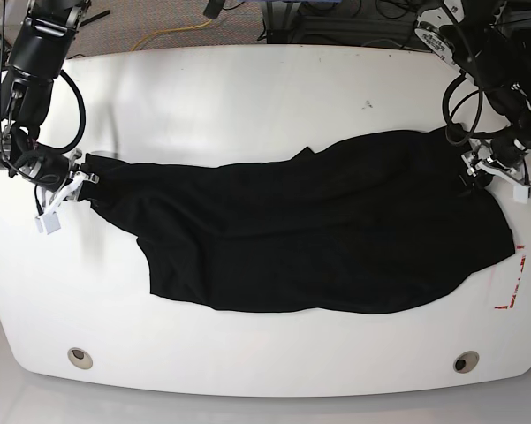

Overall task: Fold the T-shirt properly
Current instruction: 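Pull the grasped fabric with the left gripper away from the right gripper, then lift the shirt with both grippers, swing it up and lower it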

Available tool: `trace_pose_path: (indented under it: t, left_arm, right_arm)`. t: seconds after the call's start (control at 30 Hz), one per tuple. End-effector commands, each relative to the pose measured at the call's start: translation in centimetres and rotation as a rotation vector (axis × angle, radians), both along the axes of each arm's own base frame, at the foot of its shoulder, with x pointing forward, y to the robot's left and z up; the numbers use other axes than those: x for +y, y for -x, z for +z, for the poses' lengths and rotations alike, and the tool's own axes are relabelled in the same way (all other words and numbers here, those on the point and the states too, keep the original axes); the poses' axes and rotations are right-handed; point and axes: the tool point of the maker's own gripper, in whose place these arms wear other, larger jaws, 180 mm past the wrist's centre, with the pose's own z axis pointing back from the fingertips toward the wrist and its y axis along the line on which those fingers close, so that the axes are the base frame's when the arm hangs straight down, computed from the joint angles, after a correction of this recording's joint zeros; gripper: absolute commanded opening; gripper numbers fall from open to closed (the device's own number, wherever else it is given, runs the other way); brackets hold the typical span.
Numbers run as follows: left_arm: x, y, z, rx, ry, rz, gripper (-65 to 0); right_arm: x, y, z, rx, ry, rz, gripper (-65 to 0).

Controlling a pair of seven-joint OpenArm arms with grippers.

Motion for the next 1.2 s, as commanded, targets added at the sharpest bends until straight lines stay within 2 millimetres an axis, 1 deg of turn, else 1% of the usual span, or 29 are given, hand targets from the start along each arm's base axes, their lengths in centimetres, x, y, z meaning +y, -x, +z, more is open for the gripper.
trace_pose_path:
  t: [0.0, 0.03, 0.07, 0.13, 0.17, 0.2, 0.23, 0.3, 0.4, 0.5, 0.6, 0.67, 0.77, 0.87, 0.9, 0.97, 1.03, 1.1, 1.17]
  left_arm:
    - [-1.2, 0.6, -1.3, 0.085, -0.015, -0.059, -22.2]
    - [-1.1, 0.4, -1.1, 0.078, -0.015, -0.058, -25.6]
    - [-1.1, -0.1, -0.8, 0.067, -0.015, -0.058, -31.0]
    - [-1.1, -0.8, -0.2, 0.047, -0.016, -0.055, -44.9]
    - [-1.1, -1.1, 0.0, 0.039, -0.018, -0.053, -50.0]
    - [-0.9, -1.3, 0.2, 0.027, -0.020, -0.048, -54.7]
    - [-0.8, -1.5, 0.4, 0.019, -0.023, -0.043, -57.6]
    - [-0.8, -1.6, 0.5, 0.016, -0.024, -0.044, -58.5]
    - [-0.6, -1.9, 1.3, -0.010, -0.025, -0.043, -58.8]
    - [1.5, -1.8, 3.4, -0.040, -0.066, -0.045, -60.1]
    - [2.7, -1.3, 4.1, -0.025, -0.097, -0.054, -61.9]
    - [4.3, -0.4, 4.3, 0.012, -0.132, -0.059, -61.9]
    - [5.9, 1.2, 4.2, 0.054, -0.169, -0.058, -62.1]
    - [7.1, 1.7, 4.7, 0.067, -0.200, -0.053, -64.3]
    - [7.4, 2.3, 4.4, 0.090, -0.206, -0.058, -64.4]
    - [7.9, 2.9, 4.3, 0.116, -0.219, -0.066, -64.4]
    - [8.2, 3.0, 4.9, 0.117, -0.246, -0.070, -64.4]
    - [8.1, 2.4, 6.4, 0.090, -0.304, -0.091, -64.4]
    - [6.7, 1.1, 7.5, 0.069, -0.364, -0.157, -64.3]
  right_arm:
    - [-0.8, -1.1, 2.0, -0.064, 0.011, -0.006, -65.0]
    - [-0.9, -1.1, 1.9, -0.063, 0.011, -0.007, -65.0]
    - [-0.9, -1.1, 1.9, -0.063, 0.011, -0.007, -65.0]
    - [-0.9, -1.1, 1.9, -0.063, 0.011, -0.007, -65.0]
    - [-0.9, -1.1, 1.9, -0.063, 0.011, -0.007, -65.0]
    - [-0.9, -1.0, 1.9, -0.062, 0.011, -0.007, -65.0]
    - [-0.9, -1.0, 1.9, -0.062, 0.011, -0.007, -65.0]
    - [-0.9, -1.0, 1.9, -0.062, 0.011, -0.007, -65.0]
    - [-0.9, -1.0, 1.9, -0.062, 0.011, -0.007, -65.0]
    - [-1.0, -0.4, 1.4, -0.047, 0.012, -0.011, -65.0]
    - [-1.0, -0.2, 1.2, -0.041, 0.010, -0.012, -65.0]
    - [-1.0, 0.0, 1.0, -0.036, 0.010, -0.013, -65.0]
    - [-1.0, 0.1, 1.0, -0.035, 0.010, -0.013, -65.0]
    - [-0.9, 0.5, 0.8, -0.028, 0.005, -0.011, -65.0]
    - [-0.8, 0.5, 0.9, -0.033, 0.011, -0.006, -65.0]
    - [-0.5, 0.5, 1.5, -0.052, 0.025, 0.010, -65.0]
    - [0.0, 0.5, 1.9, -0.067, 0.037, 0.023, -65.0]
    - [0.5, 0.4, 2.1, -0.082, 0.033, 0.028, -65.0]
    - [0.6, -0.2, 2.8, -0.103, 0.033, 0.028, -65.0]
